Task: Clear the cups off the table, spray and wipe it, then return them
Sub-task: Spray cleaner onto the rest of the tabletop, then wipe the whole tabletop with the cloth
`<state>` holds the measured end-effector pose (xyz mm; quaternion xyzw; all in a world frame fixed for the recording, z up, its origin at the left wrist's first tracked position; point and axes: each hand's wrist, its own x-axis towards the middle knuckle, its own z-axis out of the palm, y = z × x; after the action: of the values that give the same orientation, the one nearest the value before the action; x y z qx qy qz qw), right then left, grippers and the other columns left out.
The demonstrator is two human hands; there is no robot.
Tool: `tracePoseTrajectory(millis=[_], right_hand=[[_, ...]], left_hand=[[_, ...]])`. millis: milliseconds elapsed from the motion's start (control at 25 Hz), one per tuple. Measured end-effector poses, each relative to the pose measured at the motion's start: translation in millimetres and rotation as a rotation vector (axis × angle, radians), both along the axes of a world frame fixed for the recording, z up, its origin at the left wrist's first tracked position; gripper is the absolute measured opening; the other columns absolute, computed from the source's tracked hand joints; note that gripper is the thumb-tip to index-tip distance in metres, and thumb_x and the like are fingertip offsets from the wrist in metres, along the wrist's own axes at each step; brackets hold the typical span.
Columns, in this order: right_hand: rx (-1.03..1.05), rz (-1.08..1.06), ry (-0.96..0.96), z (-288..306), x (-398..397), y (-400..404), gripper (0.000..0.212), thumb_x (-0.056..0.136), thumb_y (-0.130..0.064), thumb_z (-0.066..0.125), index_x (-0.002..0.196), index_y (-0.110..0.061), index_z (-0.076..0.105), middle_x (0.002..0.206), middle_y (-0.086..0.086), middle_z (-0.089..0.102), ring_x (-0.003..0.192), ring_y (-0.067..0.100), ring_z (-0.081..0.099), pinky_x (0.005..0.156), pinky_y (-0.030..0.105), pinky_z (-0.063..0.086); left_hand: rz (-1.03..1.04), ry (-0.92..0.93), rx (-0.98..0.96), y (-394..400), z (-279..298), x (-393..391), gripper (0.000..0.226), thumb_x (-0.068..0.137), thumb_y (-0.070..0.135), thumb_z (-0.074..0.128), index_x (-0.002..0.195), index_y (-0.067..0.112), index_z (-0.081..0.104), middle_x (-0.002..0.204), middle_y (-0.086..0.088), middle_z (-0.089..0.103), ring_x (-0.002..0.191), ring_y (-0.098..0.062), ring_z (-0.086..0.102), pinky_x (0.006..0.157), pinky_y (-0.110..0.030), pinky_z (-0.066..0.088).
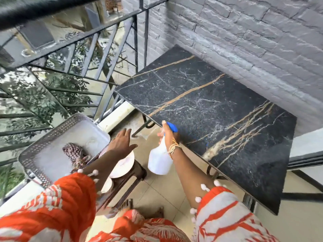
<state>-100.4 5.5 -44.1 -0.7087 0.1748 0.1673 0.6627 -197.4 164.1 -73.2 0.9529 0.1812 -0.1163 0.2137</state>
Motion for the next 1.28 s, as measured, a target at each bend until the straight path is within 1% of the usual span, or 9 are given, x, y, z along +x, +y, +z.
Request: tracePoseTrajectory(millis=[160,360,480,800,960,1080,1200,1240,1280], right_hand=[[0.062,0.144,-0.091,22.6,-12.2,66.1,0.022,0.091,-0.019,0.064,0.098,0.002,0.065,0.064,-0.001,0.054,0.050,0.000,0.055,0.051,0.018,0.045],[0.069,0.223,-0.166,25.4,-35.1,172.7,0.029,0.072,-0.018,0.080,0.073,0.001,0.059,0.062,0.008,0.048,0.052,0.010,0.044,0.048,0.019,0.039],[0.007,0.317,-0.182,4.1,-49.4,227.9,0.037,0.065,-0.025,0.086,0.053,-0.016,0.052,0.059,0.002,0.046,0.057,0.013,0.039,0.053,0.024,0.037],[-0.108,0.547,-0.213,-96.5,-72.9,276.0,0.028,0.061,-0.027,0.089,0.076,-0.009,0.075,0.074,0.003,0.064,0.067,0.011,0.057,0.065,0.021,0.045],[-0.168,0.701,-0.339,-118.7,-78.6,263.8,0.034,0.062,-0.019,0.089,0.091,-0.008,0.077,0.078,-0.006,0.062,0.076,0.010,0.058,0.069,0.012,0.043],[-0.190,0.775,-0.306,-121.7,-74.3,261.7,0.051,0.059,-0.022,0.091,0.105,-0.011,0.072,0.096,0.000,0.064,0.088,0.014,0.060,0.079,0.018,0.045],[-0.272,0.795,-0.150,-111.2,-74.5,249.9,0.077,0.058,-0.035,0.089,0.126,-0.016,0.057,0.115,-0.003,0.052,0.105,0.014,0.054,0.095,0.024,0.043],[-0.308,0.738,-0.120,-105.1,-78.7,243.0,0.076,0.059,-0.040,0.083,0.125,-0.015,0.055,0.113,-0.004,0.049,0.105,0.015,0.051,0.094,0.025,0.041],[-0.334,0.662,-0.093,-97.8,-85.7,236.4,0.073,0.058,-0.045,0.075,0.121,-0.012,0.057,0.111,-0.003,0.051,0.103,0.016,0.052,0.091,0.027,0.042]], left_hand=[[0.141,0.031,-0.023,54.9,-10.6,-38.2,0.067,0.088,0.043,0.060,0.141,0.010,0.035,0.146,-0.013,0.036,0.132,-0.033,0.040,0.102,-0.048,0.040],[0.346,0.178,-0.074,123.6,-37.5,-81.3,0.064,0.086,0.041,0.062,0.137,0.010,0.040,0.138,-0.016,0.041,0.126,-0.037,0.047,0.101,-0.047,0.042],[0.444,0.288,-0.137,153.1,-55.8,-92.5,0.052,0.086,0.039,0.058,0.128,0.009,0.048,0.131,-0.023,0.047,0.117,-0.041,0.053,0.097,-0.045,0.046],[0.704,0.304,-0.317,178.1,-126.1,-112.3,0.063,0.086,0.041,0.064,0.140,0.018,0.039,0.128,-0.032,0.049,0.118,-0.045,0.049,0.098,-0.042,0.042],[0.796,0.201,-0.288,169.8,-141.0,-106.3,0.060,0.080,0.032,0.070,0.133,0.023,0.043,0.116,-0.029,0.054,0.113,-0.043,0.052,0.092,-0.041,0.044],[1.085,0.024,-0.314,167.5,-133.7,-101.9,0.036,0.082,0.024,0.066,0.115,0.018,0.054,0.108,-0.020,0.062,0.104,-0.038,0.058,0.087,-0.039,0.047],[1.541,-0.315,-0.642,163.4,-100.2,-101.7,0.016,0.082,0.025,0.065,0.095,0.016,0.060,0.096,-0.016,0.067,0.086,-0.033,0.065,0.069,-0.033,0.057],[1.644,-0.405,-0.776,164.2,-85.0,-105.2,0.014,0.082,0.025,0.061,0.090,0.014,0.061,0.091,-0.016,0.067,0.079,-0.032,0.065,0.059,-0.029,0.058],[1.684,-0.425,-0.911,168.2,-80.0,-113.4,0.021,0.081,0.026,0.056,0.093,0.010,0.063,0.095,-0.019,0.067,0.082,-0.032,0.065,0.062,-0.027,0.059]])
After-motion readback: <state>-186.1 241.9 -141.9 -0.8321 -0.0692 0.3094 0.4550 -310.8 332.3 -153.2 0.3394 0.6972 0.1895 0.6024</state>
